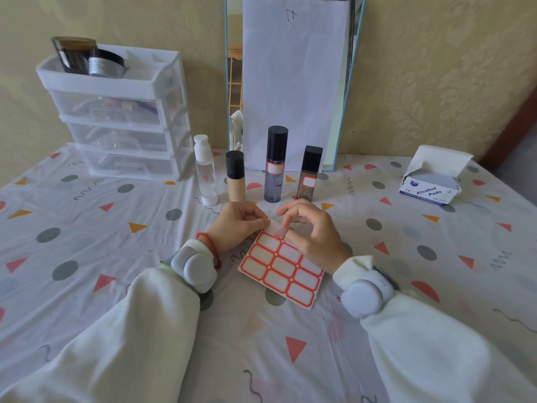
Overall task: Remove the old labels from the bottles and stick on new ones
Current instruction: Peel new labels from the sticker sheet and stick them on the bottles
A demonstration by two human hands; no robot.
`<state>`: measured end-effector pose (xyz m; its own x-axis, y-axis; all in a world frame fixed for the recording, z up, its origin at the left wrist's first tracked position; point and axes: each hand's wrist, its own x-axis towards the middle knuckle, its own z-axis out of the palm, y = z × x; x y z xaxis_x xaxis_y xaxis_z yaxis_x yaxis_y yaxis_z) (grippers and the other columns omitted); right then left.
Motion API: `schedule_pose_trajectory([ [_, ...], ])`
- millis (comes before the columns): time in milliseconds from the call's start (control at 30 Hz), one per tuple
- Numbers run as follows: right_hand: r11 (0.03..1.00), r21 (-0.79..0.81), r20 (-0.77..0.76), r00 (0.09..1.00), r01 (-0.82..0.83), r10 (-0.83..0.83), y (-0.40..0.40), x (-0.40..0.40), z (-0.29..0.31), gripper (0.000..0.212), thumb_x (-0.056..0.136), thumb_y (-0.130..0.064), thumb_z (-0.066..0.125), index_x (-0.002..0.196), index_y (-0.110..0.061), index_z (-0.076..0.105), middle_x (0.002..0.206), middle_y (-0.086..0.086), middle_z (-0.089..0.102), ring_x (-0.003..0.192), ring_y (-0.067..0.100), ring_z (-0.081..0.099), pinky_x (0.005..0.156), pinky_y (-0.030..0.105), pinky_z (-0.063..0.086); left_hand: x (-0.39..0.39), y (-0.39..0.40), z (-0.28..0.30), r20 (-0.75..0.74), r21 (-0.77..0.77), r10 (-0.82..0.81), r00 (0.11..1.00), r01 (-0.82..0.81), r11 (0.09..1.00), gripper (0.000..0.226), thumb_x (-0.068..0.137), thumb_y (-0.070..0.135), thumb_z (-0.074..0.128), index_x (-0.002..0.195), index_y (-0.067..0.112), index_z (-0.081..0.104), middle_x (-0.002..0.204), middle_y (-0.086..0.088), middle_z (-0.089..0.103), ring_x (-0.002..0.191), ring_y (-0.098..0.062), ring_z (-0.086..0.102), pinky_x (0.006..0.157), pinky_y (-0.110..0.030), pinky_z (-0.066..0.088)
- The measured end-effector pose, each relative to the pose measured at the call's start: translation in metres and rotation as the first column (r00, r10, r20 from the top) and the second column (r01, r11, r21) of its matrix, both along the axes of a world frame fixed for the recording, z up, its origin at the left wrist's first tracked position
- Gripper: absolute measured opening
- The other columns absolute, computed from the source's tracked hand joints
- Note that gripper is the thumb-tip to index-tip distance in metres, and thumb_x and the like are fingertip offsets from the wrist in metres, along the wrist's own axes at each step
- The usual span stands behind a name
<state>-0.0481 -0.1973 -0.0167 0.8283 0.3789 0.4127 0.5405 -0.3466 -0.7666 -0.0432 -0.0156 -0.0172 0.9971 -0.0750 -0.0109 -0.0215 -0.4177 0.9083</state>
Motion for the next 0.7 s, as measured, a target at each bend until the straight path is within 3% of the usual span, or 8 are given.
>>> schedule_pose_trajectory([
  [133,0.990,0.141,-0.042,0.999,-0.006,0.012,-0.002,-0.004,0.007,0.007,0.078,-0.020,0.060,0.083,-0.018,0.056,0.093,-0.008,0.064,0.095,0.004,0.060,0.089,0.016,0.048,-0.003,0.001,0.001,0.091,0.101,-0.033,0.995,0.023,0.995,0.014,0.086,0.011,0.067,0.076,0.020,0.066,0.076,0.005,0.067,0.070,-0.008,0.063,0.068,-0.014,0.052],
  [267,0.992,0.101,-0.018,0.997,0.073,-0.071,-0.003,-0.001,0.006,0.013,0.085,-0.013,0.068,0.089,-0.018,0.057,0.083,-0.009,0.060,0.082,0.009,0.058,0.077,0.009,0.046,-0.004,0.000,-0.002,0.154,0.209,-0.042,0.987,0.009,0.978,0.012,0.086,0.023,0.068,0.081,0.014,0.073,0.075,0.004,0.067,0.067,-0.008,0.058,0.066,-0.016,0.045],
  [367,0.996,0.018,-0.003,0.996,0.092,-0.092,-0.005,0.001,0.003,0.018,0.085,-0.008,0.068,0.093,-0.021,0.059,0.084,-0.013,0.060,0.085,0.007,0.058,0.073,0.005,0.045,-0.007,0.000,0.000,0.212,0.092,0.030,0.977,-0.050,0.994,0.009,0.086,0.021,0.068,0.081,0.016,0.073,0.082,-0.001,0.069,0.072,-0.009,0.056,0.068,-0.017,0.044],
  [467,0.997,-0.017,0.012,0.997,0.079,-0.079,-0.005,0.002,0.002,0.016,0.086,-0.011,0.068,0.096,-0.022,0.062,0.087,-0.015,0.062,0.084,0.001,0.059,0.074,0.003,0.043,-0.009,-0.002,0.005,0.229,-0.082,0.004,0.973,0.015,0.997,0.010,0.085,0.014,0.069,0.078,0.021,0.071,0.080,0.000,0.069,0.068,-0.004,0.057,0.063,-0.016,0.046],
  [700,0.997,-0.057,0.037,0.998,0.049,-0.047,-0.001,0.000,0.003,0.015,0.088,-0.015,0.067,0.102,-0.022,0.064,0.087,-0.018,0.061,0.087,-0.008,0.057,0.073,0.001,0.043,-0.010,-0.002,0.005,0.190,-0.078,-0.048,0.981,0.064,0.995,0.007,0.083,0.011,0.071,0.078,0.016,0.073,0.077,0.001,0.069,0.065,-0.002,0.059,0.065,-0.019,0.050],
])
